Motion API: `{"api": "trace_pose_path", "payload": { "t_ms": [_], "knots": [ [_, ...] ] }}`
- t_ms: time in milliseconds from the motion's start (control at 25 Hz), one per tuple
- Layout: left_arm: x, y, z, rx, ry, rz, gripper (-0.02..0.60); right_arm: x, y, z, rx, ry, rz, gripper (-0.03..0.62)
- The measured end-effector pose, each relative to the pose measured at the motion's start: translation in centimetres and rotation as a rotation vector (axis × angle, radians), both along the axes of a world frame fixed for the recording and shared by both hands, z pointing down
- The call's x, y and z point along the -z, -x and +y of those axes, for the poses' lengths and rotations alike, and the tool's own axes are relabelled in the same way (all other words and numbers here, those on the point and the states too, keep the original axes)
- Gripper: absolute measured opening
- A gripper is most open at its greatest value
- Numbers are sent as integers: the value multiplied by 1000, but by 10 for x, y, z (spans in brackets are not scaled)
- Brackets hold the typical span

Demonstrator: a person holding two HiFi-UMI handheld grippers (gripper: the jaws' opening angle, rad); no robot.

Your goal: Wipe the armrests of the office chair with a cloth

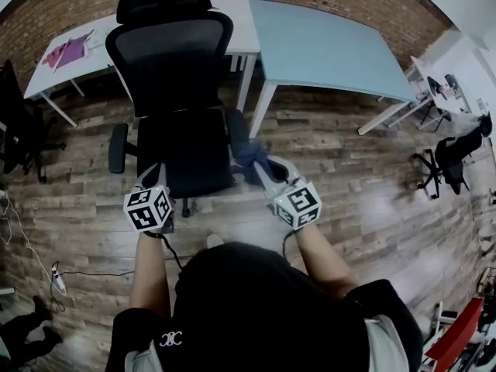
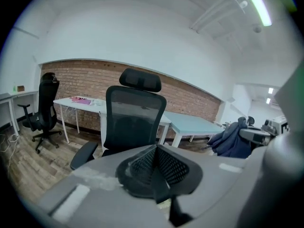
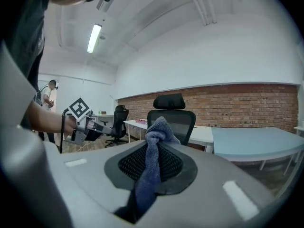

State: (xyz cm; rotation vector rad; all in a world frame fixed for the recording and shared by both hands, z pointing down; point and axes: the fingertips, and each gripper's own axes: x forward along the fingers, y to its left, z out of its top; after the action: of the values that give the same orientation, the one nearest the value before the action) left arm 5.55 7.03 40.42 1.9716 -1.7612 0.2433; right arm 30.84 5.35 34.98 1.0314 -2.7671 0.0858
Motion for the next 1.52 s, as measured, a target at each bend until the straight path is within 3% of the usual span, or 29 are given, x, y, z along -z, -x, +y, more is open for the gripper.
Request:
{"api": "trace_pose_path", "payload": {
  "t_ms": [280,400,640,720,1040,1280,1520],
  "knots": [
    [27,-46,33,-7,-59,-1,5,15,-49,63,-59,-16,-38,48],
    [22,-68,69,-33,-45,-12,5,6,-70,102,-73,0,-55,48],
    [27,-100,162,-8,-44,40,5,-3,-100,189,-57,8,-83,48],
    [30,-108,200,3,-42,24,5,-3,-107,216,-52,6,-96,48],
    [30,-102,308,48,25,-33,5,-2,-91,294,-9,38,-140,48],
    [32,-93,340,27,39,-84,5,-8,-104,314,-126,71,-196,49],
    [32,-80,380,0,17,-73,5,-2,-93,354,-159,16,-169,49]
  ]
}}
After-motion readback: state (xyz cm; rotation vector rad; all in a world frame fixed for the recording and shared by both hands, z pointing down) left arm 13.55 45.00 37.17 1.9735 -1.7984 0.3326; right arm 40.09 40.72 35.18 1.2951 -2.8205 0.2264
